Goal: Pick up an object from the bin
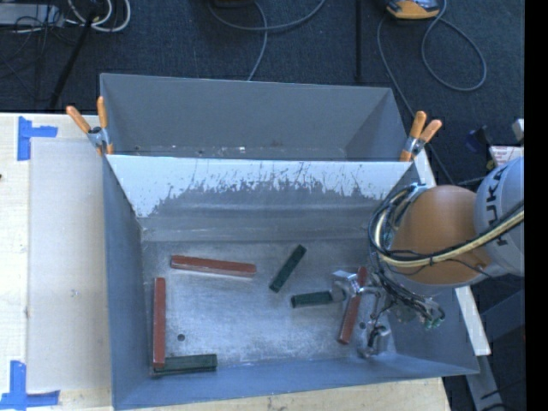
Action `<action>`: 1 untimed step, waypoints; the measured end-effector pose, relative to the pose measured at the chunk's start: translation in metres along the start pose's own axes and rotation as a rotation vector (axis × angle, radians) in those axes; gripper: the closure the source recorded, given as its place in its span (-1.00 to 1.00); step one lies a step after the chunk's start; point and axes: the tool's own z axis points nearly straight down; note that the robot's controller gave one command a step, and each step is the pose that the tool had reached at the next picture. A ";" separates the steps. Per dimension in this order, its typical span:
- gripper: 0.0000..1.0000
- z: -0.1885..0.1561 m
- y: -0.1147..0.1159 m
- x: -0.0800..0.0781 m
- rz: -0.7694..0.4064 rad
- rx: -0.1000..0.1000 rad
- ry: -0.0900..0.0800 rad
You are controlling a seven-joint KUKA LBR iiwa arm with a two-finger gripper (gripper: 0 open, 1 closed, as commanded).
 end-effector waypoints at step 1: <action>1.00 -0.004 0.000 -0.003 -0.006 0.003 -0.006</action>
Offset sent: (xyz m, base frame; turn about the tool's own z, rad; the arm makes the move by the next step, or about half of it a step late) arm 0.0000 0.0000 0.0000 0.0000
